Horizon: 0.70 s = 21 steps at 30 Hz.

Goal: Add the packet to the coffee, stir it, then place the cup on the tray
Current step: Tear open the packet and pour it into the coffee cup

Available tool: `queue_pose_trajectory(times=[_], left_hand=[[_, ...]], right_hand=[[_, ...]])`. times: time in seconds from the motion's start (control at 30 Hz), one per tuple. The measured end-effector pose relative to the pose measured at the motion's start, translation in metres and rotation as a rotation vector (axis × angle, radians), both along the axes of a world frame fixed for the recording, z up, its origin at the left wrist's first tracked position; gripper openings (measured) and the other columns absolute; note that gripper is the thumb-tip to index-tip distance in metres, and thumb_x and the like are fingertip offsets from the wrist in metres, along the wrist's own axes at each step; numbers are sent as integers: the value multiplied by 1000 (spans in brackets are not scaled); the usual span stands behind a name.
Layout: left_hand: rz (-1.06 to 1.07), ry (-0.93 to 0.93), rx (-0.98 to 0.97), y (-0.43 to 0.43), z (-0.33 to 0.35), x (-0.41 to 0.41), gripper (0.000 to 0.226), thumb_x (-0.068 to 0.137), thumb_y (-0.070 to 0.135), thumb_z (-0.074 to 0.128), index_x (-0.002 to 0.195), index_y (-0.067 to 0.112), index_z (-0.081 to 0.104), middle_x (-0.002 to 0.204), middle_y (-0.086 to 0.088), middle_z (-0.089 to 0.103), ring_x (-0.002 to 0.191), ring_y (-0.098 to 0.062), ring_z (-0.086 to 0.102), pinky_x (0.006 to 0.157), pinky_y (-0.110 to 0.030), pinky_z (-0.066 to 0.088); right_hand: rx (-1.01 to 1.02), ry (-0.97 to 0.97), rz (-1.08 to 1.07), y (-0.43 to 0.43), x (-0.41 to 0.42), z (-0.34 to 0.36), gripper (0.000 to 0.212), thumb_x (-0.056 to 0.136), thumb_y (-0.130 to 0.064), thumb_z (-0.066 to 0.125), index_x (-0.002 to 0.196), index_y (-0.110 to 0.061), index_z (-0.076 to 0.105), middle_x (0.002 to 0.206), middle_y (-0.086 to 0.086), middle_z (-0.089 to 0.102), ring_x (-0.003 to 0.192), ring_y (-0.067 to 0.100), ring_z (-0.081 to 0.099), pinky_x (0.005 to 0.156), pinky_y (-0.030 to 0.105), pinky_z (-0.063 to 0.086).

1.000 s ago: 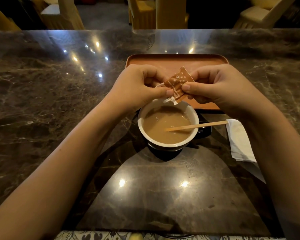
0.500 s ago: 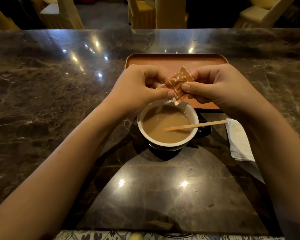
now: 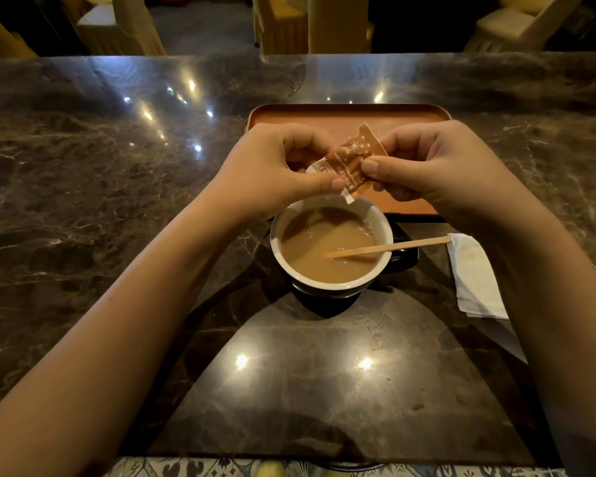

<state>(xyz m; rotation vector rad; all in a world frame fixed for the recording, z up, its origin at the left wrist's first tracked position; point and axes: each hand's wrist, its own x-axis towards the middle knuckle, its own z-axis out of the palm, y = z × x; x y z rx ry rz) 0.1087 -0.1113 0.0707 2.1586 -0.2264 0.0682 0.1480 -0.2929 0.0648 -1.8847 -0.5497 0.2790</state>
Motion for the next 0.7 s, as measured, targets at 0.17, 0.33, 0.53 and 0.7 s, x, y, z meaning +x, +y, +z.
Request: queue_pose_trajectory(times=[0.17,0.33,0.53,0.7], left_hand=[[13,6,2,-1,-1,0,23,72,18,74,94,17,67,92,4,70,85,-9,67,83,-20,52],[12,21,-22,-1,-1,0,24,71,19,74,94,19,67,93,3,71,86,-13,68,85,-28,54],[98,37,-131,-1,0,-1,19,75,19,72,94,19,68,89,0,72,85,-15,69,81,-26,56],[142,6,-141,-6,6,-1,16,81,16,66,97,19,66,90,2,70,85,-11,68,81,-23,55]], right_hand=[[-1,4,3,-1,1,0,9,82,-14,62,88,-9,67,58,-7,67,54,2,55,50,13,44],[13,11,3,-2,0,0,11,83,-14,61,90,-7,66,69,2,66,58,8,55,51,14,44],[101,118,-26,-4,4,-2,11,84,-13,59,89,-6,66,64,-1,63,52,6,52,49,15,44],[50,94,-11,-9,4,1,6,81,-18,63,84,-15,67,65,-5,68,58,7,57,52,16,46]])
